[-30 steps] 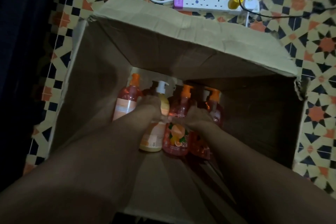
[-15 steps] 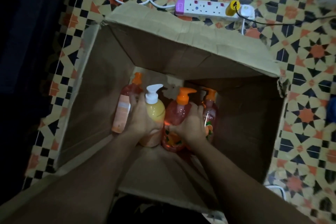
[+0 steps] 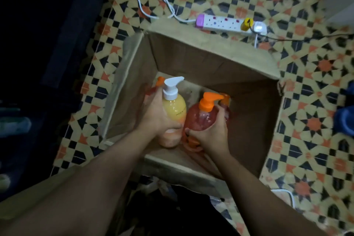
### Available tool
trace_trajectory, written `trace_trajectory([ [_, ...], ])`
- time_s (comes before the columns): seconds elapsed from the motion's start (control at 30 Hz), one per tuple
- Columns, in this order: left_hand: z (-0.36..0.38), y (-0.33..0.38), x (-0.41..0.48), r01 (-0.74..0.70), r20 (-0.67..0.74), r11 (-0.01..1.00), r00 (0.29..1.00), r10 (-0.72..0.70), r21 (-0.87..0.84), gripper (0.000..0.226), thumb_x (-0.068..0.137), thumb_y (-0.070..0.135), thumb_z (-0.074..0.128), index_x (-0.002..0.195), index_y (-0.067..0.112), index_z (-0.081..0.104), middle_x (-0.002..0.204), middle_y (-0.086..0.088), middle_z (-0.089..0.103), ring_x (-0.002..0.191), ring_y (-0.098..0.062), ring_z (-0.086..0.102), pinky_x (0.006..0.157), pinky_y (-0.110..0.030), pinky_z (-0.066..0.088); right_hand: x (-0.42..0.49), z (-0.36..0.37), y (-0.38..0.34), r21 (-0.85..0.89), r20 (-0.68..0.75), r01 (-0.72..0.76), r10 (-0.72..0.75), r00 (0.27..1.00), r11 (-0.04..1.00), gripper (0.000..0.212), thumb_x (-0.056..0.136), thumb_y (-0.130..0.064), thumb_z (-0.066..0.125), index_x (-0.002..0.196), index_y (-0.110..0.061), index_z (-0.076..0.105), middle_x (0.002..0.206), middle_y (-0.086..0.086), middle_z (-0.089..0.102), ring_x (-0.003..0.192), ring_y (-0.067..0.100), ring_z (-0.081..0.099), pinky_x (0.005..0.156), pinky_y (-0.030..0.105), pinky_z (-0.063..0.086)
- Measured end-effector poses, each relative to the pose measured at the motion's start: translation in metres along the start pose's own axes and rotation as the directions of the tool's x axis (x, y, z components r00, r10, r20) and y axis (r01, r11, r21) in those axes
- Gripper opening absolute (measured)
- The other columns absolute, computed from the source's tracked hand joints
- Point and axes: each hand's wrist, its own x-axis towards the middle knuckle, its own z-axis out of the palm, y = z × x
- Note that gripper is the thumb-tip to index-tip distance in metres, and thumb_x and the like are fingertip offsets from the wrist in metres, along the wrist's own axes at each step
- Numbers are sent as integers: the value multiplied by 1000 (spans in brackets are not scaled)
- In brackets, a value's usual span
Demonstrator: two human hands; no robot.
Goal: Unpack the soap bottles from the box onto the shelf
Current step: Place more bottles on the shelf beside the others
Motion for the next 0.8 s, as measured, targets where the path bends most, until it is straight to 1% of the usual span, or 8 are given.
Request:
trace_trajectory([
  [0.1,-53,31,-40,8,-9,998,1000,-9,-66,108,49,25,96,140,23,38,126,5,51,124,-20,46,93,-25,34,-28,-33,-44,56,-43,64,-61,997,996,101,43,-27,96,126,-38,40,121,-13,51,116,10,51,103,33,43],
  [0.2,-113,64,-85,-45,-38,995,998,42,-93,116,44,35,96,142,30,35,127,6,52,118,-19,51,94,-31,42,-61,-71,-99,99,-52,145,-140,989,984,99,39,-42,92,119,-59,37,125,-13,54,119,12,53,105,41,44],
  [0.27,-153,85,-117,-66,-67,992,996,59,-112,121,42,39,96,143,35,31,131,8,51,121,-19,50,99,-39,45,-86,-95,-138,132,-35,183,-180,983,974,100,38,-44,91,120,-62,38,126,-13,55,119,10,55,103,42,46],
  [0.33,-198,103,-156,-83,-98,989,993,71,-120,124,41,42,96,144,40,28,137,8,48,126,-21,47,102,-47,44,-115,-116,-180,158,-4,229,-231,973,961,105,37,-42,93,127,-54,39,129,-12,54,120,9,55,103,42,47],
  [0.5,-303,135,-261,-220,-279,961,946,168,-169,110,33,50,94,129,51,40,117,20,59,111,-13,58,91,-43,53,-188,-155,-284,227,64,329,-351,934,917,107,30,-46,93,125,-49,44,123,-20,59,115,0,57,101,34,50],
  [0.57,-352,144,-318,-265,-353,945,917,187,-189,102,34,46,96,123,49,46,108,22,63,104,-7,61,90,-39,53,-232,-167,-335,222,73,398,-422,904,890,105,30,-49,94,123,-55,46,118,-27,60,110,-7,58,95,19,49],
  [0.63,-393,151,-370,-311,-416,925,887,201,-217,97,32,45,96,118,47,52,104,22,65,99,-1,63,87,-36,54,-273,-180,-380,245,79,480,-510,856,843,106,35,-47,97,128,-51,47,119,-27,61,109,-9,58,91,8,46],
  [0.8,-477,154,-504,-400,-632,884,756,169,-242,86,34,36,96,112,44,59,101,24,67,90,4,65,71,-10,51,-381,-194,-489,342,88,662,-724,684,667,102,43,-39,94,132,-44,45,123,-31,56,115,-13,53,90,1,40],
])
